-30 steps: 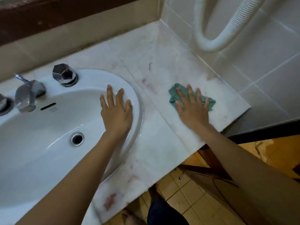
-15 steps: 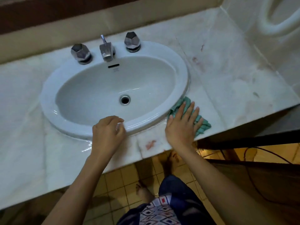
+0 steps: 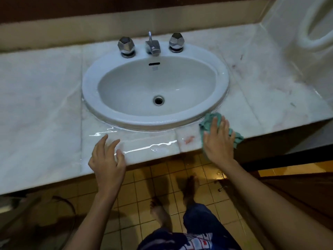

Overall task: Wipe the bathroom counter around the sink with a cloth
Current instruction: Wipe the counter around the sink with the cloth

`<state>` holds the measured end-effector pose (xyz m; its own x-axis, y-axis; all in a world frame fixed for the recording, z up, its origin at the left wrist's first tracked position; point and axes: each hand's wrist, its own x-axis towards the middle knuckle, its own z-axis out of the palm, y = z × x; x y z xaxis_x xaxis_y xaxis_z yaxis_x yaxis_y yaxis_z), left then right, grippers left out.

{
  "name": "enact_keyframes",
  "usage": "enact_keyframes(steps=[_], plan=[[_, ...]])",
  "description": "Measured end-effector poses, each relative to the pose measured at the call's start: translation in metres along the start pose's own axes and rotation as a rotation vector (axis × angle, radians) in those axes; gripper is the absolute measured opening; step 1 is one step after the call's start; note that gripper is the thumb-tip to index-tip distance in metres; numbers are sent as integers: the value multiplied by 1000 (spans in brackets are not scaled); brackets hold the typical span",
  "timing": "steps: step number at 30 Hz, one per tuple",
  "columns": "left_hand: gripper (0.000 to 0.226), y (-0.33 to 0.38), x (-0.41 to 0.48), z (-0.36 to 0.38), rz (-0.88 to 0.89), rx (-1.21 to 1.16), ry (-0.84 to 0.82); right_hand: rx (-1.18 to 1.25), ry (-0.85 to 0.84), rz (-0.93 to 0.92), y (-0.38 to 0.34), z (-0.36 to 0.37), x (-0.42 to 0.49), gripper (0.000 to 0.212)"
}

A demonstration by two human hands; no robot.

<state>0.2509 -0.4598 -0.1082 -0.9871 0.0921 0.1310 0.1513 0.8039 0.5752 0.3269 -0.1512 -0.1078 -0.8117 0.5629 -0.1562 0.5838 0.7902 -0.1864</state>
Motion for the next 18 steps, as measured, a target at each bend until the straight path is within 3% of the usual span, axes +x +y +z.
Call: enact_keyframes(steps=[4, 9, 13, 18], plan=[[39, -30, 1, -23, -136, 79, 81, 77, -18, 177, -38, 2, -1, 68], [43, -55, -5, -45, -336, 165, 169, 105, 11, 64, -125, 31, -50, 71], [43, -66, -16, -49, -413, 131, 217, 59, -17, -194, -166, 53, -80, 69], [39, -83, -12, -61, -481, 92, 273, -71, -76, -579, -121, 52, -66, 64]])
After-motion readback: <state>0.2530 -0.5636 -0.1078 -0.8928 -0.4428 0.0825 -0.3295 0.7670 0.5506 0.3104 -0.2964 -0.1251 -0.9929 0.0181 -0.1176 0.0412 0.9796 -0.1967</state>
